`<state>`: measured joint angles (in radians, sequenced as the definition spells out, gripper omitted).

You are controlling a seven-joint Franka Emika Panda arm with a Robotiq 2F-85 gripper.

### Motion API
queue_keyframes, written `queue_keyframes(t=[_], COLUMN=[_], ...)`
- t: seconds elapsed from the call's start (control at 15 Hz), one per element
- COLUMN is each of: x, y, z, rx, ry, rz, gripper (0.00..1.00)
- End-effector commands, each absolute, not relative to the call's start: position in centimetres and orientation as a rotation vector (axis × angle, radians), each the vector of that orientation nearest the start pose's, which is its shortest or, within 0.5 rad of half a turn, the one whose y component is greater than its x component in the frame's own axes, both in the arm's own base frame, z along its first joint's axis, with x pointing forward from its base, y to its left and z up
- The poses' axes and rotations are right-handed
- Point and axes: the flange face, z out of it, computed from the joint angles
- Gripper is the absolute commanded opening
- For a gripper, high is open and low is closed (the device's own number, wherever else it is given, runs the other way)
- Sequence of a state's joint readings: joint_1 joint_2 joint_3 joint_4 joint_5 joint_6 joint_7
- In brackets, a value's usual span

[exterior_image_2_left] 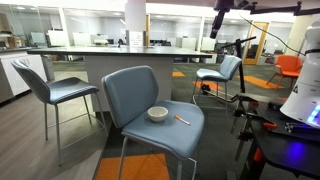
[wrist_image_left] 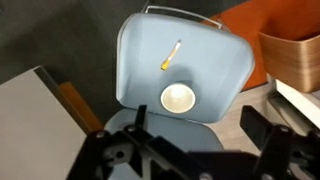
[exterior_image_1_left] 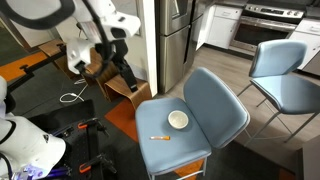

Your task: Put the orange marker inside the white bowl

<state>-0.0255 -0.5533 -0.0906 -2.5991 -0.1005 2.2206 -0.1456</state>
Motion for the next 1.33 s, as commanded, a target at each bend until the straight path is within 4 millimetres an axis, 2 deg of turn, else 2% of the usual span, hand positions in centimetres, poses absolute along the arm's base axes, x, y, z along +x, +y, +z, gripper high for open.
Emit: queue_keyframes(t=[0.0,0.2,0.4,0.8,1.07,1.27], x=[44.8,48.6,50.7,50.7,51.1,51.5], y=[-7.3,-7.5,-6.5,-4.7,-4.8,-5.6], z=[40.9,35.9,30.6,20.3,15.5,12.5], rx=[-3.146,-3.116,-3.086,-3.059,-3.072,-3.078], ry=[-0.192,-0.079,0.118,0.327,0.372,0.387], rz=[-0.162,-0.139,-0.158,-0.123,-0.142,-0.141], gripper=[1.00,1.00,1.00,1.00,1.00,1.00])
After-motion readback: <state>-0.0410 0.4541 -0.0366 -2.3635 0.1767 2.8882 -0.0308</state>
